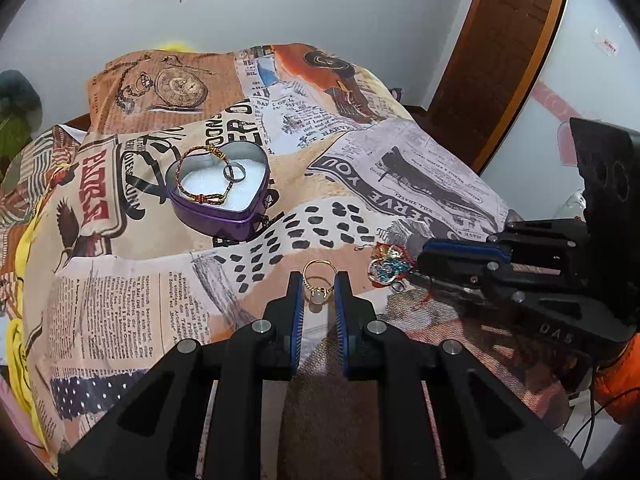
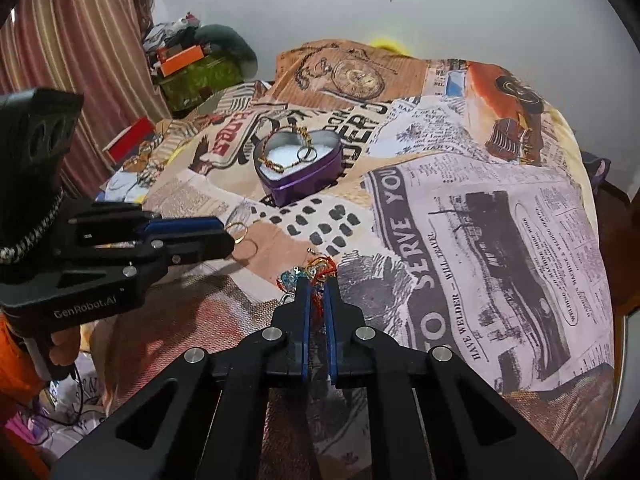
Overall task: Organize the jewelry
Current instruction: 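Carry the gold ring with the left gripper while the right gripper carries the earring to the tin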
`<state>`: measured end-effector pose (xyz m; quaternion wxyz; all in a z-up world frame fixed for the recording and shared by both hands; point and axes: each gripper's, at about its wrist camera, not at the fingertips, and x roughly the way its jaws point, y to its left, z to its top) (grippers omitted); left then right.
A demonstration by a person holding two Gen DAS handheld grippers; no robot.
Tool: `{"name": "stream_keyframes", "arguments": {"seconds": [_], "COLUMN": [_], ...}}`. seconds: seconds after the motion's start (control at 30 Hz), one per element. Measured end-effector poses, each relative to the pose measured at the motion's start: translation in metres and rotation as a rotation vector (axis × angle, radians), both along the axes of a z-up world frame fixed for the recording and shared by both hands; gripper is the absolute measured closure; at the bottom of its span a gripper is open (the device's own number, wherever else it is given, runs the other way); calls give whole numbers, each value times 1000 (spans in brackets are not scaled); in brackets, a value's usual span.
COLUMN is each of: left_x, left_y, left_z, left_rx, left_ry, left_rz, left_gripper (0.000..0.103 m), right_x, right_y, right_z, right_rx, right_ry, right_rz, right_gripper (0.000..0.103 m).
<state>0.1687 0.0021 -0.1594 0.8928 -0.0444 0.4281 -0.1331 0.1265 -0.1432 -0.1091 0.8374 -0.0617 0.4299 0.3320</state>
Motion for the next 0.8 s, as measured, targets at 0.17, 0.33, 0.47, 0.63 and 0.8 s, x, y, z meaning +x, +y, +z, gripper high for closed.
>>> {"name": "stream_keyframes", "arguments": {"seconds": [0.17, 0.33, 0.47, 0.63, 0.8], "left_x": [-7, -12, -15, -18, -19], "left_y": [-2, -1, 2, 5, 10], "left_z": [7, 14, 14, 10, 5], "left_rx": [-2, -3, -13, -19, -23], "left_ry": [-17, -36, -33, -22, -7], "left_rz": [-4, 0, 5, 11, 19], "left_gripper": [89, 89, 89, 89, 89], "right_x": [-1, -2, -1, 3, 12], "right_y": [-5, -7, -3, 5, 8], "right_z": [13, 23, 13, -3, -17], "right_rx": [23, 2, -31, -73, -51], "right_ry": [-21, -57, -6, 30, 85], "right_rz": [-19, -18, 5, 19, 26], "right_gripper": [99, 99, 96, 80, 80]}}
